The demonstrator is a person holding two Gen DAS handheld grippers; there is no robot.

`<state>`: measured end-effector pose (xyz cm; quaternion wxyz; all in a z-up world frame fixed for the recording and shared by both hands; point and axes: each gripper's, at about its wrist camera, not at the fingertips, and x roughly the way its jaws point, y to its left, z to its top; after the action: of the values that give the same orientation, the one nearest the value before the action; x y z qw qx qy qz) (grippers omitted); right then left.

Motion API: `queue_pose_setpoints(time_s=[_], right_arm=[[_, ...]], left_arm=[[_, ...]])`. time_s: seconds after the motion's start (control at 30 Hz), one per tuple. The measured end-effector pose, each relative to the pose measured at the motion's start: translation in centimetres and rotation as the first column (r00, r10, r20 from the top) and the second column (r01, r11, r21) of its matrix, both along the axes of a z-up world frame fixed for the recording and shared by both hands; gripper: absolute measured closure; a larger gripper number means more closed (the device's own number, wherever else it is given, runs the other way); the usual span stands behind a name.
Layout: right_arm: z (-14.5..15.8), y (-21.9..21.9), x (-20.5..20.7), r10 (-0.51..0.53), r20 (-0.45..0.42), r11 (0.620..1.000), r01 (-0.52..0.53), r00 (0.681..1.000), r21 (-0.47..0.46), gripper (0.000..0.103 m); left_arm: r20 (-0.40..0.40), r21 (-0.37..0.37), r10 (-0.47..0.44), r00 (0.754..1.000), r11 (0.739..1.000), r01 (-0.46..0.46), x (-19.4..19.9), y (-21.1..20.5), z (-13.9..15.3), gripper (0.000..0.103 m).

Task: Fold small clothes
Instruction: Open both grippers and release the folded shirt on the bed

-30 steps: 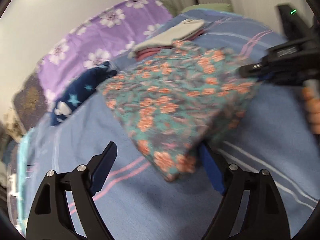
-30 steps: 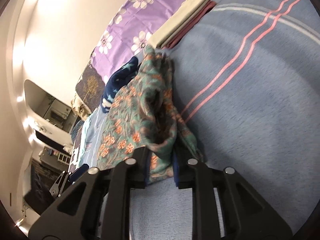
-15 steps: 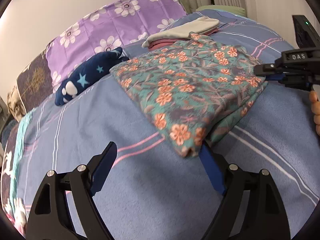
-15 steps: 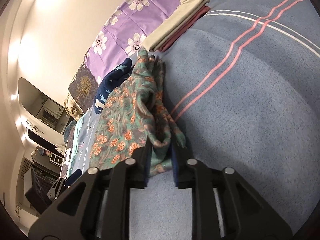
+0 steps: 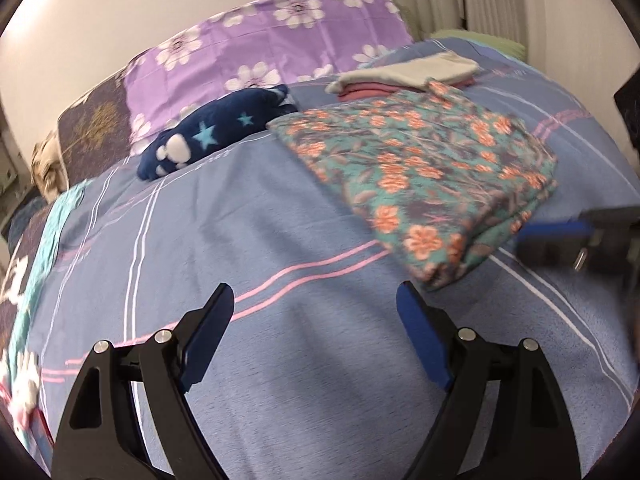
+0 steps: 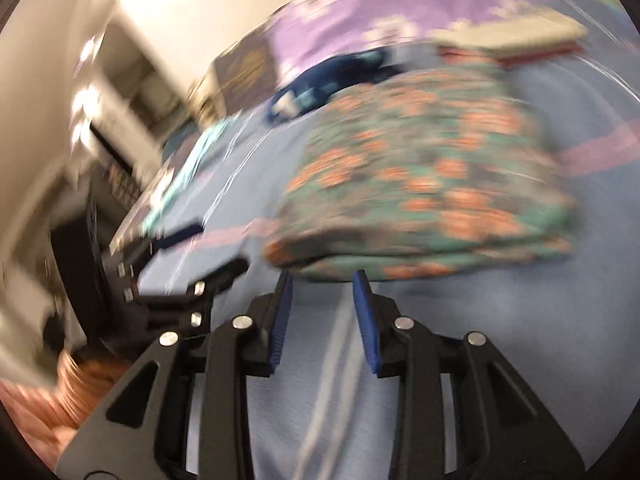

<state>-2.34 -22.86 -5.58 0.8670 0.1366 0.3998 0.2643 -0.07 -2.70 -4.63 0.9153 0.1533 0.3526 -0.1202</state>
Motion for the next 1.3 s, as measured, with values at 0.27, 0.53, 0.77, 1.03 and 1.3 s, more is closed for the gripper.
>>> queue_pose_setpoints(time_s=[0.27,0.53,0.77,1.03,1.3], right_arm=[[-0.2,4.5,3.9,0.084,-0.005,0.981,-0.084,0.996,-0.177,0.058],[1.6,5.4,3.4,0.105,0.081,0.961,-0.08,0.991,-0.265,0.052],[-1.2,7.0,4.0,0.156,-0.014,0.941,-0.153,0.988,-0.301,0.04],[-0.1,7.6,5.0,0.242,0.0,0.96,-0.24,0.97,-0.143,0.033],[-1.0,7.5,1.2,0.469,-0.081,0.88,-0.458,0.879,0.126,0.062]], left_arm=[[-0.027,-0.081,0.094,0.995,0.992,-0.096,0.3,4.4,-0.4,0.019],[-0.073,-0.177,0.127,0.989,0.974,-0.139,0.7,6.8,-1.0,0.019],[-0.076,-0.198,0.089,0.993,0.975,-0.103,0.8,6.7,-1.2,0.019],[-0.078,-0.293,0.029,0.997,0.955,-0.051,1.5,6.9,-0.4,0.019],[-0.095,-0.346,0.042,0.995,0.936,-0.072,1.8,8.2,-0.6,0.019]])
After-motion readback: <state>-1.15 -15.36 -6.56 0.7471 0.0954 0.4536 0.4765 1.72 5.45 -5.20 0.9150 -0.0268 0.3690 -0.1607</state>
